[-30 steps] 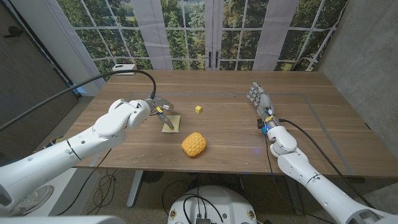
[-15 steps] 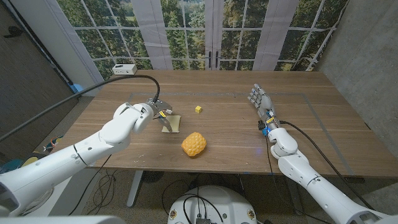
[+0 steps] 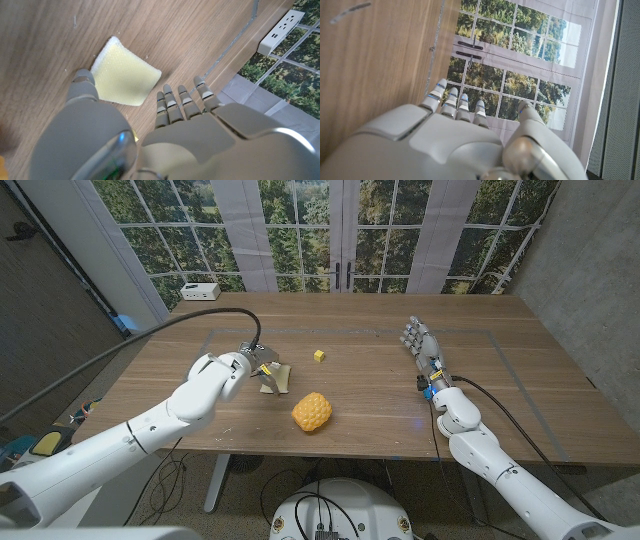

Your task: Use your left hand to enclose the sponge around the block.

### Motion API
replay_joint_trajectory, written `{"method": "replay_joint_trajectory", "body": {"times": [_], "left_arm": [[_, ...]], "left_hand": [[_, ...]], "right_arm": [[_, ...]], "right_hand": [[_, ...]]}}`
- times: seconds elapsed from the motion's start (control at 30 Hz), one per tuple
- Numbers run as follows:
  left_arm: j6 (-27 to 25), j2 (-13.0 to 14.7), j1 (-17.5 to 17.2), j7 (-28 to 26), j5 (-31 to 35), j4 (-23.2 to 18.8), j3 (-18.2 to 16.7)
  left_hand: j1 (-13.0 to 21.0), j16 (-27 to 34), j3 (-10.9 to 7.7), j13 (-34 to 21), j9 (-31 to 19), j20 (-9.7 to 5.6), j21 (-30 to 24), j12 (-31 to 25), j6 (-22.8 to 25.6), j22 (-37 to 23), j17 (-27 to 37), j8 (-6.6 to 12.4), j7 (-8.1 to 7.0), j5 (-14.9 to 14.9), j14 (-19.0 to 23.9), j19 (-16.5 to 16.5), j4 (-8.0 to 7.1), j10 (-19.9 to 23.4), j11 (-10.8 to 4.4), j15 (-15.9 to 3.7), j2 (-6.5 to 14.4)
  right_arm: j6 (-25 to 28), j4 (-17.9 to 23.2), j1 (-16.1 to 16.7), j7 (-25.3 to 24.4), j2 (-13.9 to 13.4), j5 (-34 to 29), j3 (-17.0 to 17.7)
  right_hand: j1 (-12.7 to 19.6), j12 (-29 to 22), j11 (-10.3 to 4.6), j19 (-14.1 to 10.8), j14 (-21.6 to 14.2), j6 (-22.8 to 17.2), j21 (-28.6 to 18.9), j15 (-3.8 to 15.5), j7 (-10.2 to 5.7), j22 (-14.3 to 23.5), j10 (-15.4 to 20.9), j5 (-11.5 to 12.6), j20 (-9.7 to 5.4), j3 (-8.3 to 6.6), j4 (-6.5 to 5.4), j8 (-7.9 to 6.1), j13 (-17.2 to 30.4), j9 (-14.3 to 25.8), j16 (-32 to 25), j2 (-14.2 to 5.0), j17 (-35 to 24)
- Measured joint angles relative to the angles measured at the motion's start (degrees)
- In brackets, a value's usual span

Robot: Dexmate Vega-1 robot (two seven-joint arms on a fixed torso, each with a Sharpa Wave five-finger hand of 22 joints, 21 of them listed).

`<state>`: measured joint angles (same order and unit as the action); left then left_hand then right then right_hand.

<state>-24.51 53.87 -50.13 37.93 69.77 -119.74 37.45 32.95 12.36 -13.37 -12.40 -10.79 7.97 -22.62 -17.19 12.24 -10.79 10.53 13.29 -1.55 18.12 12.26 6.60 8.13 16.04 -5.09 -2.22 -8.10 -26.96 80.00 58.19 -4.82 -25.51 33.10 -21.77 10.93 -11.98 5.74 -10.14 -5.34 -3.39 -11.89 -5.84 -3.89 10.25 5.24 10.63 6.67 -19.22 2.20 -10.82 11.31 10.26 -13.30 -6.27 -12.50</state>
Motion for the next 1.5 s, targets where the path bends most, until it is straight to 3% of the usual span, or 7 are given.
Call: {"method": "replay_joint_trajectory", "body": {"times": [0.53,0.73,1.0,1.2,1.4,1.43,1.5], "left_arm": [[-0.2,-2.1,-0.4,1.6,2.5,2.4,0.3],[0.3,-2.7,0.0,0.9,2.7,3.6,0.8],[0.4,-3.3,-0.8,-5.2,3.3,5.5,1.4],[-0.3,-3.4,-1.6,-9.7,4.0,6.1,1.5],[-0.3,-3.6,-2.4,-9.7,4.0,6.2,0.8],[-1.7,-3.6,-2.5,-14.3,4.7,6.2,0.6],[-2.1,-3.8,-2.8,-15.3,4.7,6.0,0.1]], "left_hand": [[2.7,0.0,-0.61,0.0,0.0,-0.64,0.0,0.0,1.2,0.0,0.0,0.0,-0.54,0.6,1.7,1.4,-0.01,1.8,-0.61,0.01,2.4],[8.7,1.3,-1.99,0.3,0.0,-2.78,-0.3,-2.0,11.6,0.0,-0.4,2.26,-2.3,0.6,9.4,5.2,0.71,11.8,-3.59,-0.19,5.5],[15.9,2.3,-3.87,-1.2,-0.3,-3.99,-1.6,-4.9,23.2,-0.3,-0.4,4.95,-3.24,-1.6,19.5,10.5,1.18,24.0,-5.42,-0.73,8.6],[16.2,1.8,-3.77,-1.5,-0.4,-3.99,-1.6,-4.1,22.7,-0.3,-0.4,4.45,-3.38,-2.3,20.2,10.9,1.06,23.4,-5.72,-0.84,8.4],[15.2,1.1,-2.93,-1.6,-0.3,-3.99,-1.6,-3.2,22.1,-0.3,-0.4,3.99,-3.56,-2.8,19.3,10.9,0.25,21.6,-5.37,-0.72,7.3],[15.2,1.1,-2.82,-1.6,-0.3,-3.99,-1.6,-2.9,21.9,-0.3,-0.4,3.99,-3.77,-2.9,19.2,10.9,0.15,21.6,-5.35,-0.55,7.3],[14.7,1.1,-2.55,-1.6,-0.3,-3.99,-1.6,-2.7,21.8,-0.3,-0.4,3.98,-3.86,-3.0,19.2,10.9,-0.04,21.6,-5.35,-0.55,6.8]], "right_arm": [[0.0,-0.4,0.0,-0.1,0.0,0.0,0.0],[0.7,0.2,0.0,-0.6,-0.3,-0.5,-0.1],[1.6,1.0,0.2,-1.8,-0.7,-1.1,-0.1],[2.0,1.4,0.4,-2.3,-0.8,-1.4,0.0],[2.2,1.4,0.4,-2.6,-0.8,-1.6,0.0],[2.2,1.6,0.4,-2.6,-0.9,-1.6,0.0],[2.3,1.6,0.4,-2.6,-0.9,-1.7,0.0]], "right_hand": [[0.0,0.0,0.2,-0.3,-0.6,-0.2,0.0,0.0,-0.21,0.0,0.2,0.0,0.31,0.0,0.0,0.0,0.0,0.0,-0.3,0.0,0.0],[-0.3,0.0,0.41,-0.5,-1.1,-0.2,0.0,0.17,-0.21,0.0,0.4,0.0,0.51,0.0,0.0,0.0,0.0,0.0,-0.3,0.29,0.0],[-0.3,0.0,0.41,-0.5,-1.2,-0.2,0.0,0.01,-0.21,0.0,0.4,0.0,0.51,0.0,0.0,0.0,0.0,0.0,-0.3,0.29,0.0],[-0.3,0.0,0.41,-0.5,-1.2,-0.2,0.0,0.0,-0.21,0.0,0.4,0.0,0.51,0.0,0.0,0.0,0.0,0.0,-0.3,0.29,0.0],[-0.3,0.0,0.1,-0.5,-1.2,-0.2,0.0,0.0,-0.21,0.0,0.7,0.0,0.51,0.0,0.0,0.0,0.0,0.0,-0.3,0.29,0.0],[-0.3,0.0,0.1,-0.5,-1.2,-0.2,0.0,0.0,-0.21,0.0,0.7,0.0,0.51,0.0,0.0,0.0,0.0,0.0,-0.3,0.29,0.0],[-0.3,0.0,0.1,-0.5,-1.2,-0.2,0.0,0.0,-0.21,0.0,0.7,0.0,0.51,0.0,0.0,0.0,0.0,0.0,-0.3,0.29,0.0]]}}
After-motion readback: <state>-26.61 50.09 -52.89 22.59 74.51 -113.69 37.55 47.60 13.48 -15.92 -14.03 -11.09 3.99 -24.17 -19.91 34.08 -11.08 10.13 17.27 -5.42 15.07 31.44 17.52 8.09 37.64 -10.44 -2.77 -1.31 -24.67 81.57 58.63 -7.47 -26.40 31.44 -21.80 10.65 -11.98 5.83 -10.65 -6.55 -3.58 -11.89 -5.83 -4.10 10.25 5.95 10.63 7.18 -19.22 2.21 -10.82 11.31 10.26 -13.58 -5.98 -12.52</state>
